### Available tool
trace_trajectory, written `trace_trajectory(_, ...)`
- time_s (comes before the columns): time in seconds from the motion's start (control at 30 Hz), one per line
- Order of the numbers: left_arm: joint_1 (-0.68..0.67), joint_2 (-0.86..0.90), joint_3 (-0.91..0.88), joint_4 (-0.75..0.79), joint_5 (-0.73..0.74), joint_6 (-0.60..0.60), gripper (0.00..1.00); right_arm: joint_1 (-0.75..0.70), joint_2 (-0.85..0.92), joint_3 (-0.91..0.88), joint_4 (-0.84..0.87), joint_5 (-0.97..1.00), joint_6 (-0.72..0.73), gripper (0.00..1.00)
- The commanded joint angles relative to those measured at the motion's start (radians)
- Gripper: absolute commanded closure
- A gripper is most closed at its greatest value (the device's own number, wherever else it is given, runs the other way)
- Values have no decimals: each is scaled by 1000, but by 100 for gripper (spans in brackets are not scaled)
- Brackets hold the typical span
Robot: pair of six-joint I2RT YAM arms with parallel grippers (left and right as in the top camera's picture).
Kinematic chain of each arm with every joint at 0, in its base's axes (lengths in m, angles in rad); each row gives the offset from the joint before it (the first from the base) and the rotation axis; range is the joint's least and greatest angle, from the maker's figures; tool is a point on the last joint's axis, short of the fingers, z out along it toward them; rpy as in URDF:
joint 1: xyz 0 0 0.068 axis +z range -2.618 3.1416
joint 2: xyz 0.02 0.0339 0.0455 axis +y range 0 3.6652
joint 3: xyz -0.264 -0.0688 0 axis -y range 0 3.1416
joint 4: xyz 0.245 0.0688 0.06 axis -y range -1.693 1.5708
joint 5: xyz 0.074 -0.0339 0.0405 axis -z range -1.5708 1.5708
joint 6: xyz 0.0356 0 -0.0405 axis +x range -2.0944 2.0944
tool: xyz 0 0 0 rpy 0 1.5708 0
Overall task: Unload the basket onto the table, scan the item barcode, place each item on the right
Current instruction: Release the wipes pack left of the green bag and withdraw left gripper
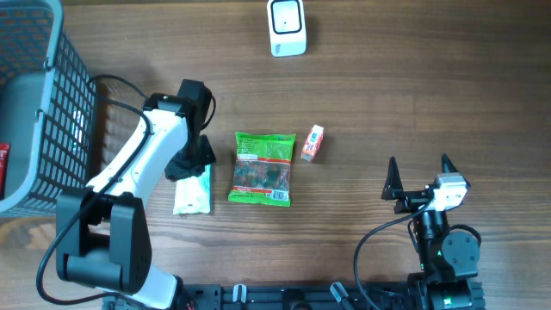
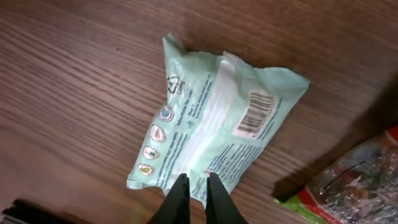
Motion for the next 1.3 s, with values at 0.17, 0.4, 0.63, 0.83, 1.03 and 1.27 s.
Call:
trace_trajectory(0.17,5,-15,-151,107,-18,11,94,-2,-6,-1,5,2,-10,0)
trace_trajectory(0.4,5,-15,-235,249,4,58,95,-2,-6,-1,5,2,-10,0)
trace_trajectory(0.63,4,-15,-235,392,120,57,96,-2,-6,-1,5,2,-10,1)
trace_trajectory(0.83,4,-15,-235,472,126,63,96,-2,-6,-1,5,2,-10,0)
trace_trajectory(1.03,4,-14,-235,510,126,137,96,-2,-6,-1,5,2,-10,0)
trace_trajectory(1.27,6,-42,-130,438,114,192,86,-2,-6,-1,5,2,-10,0)
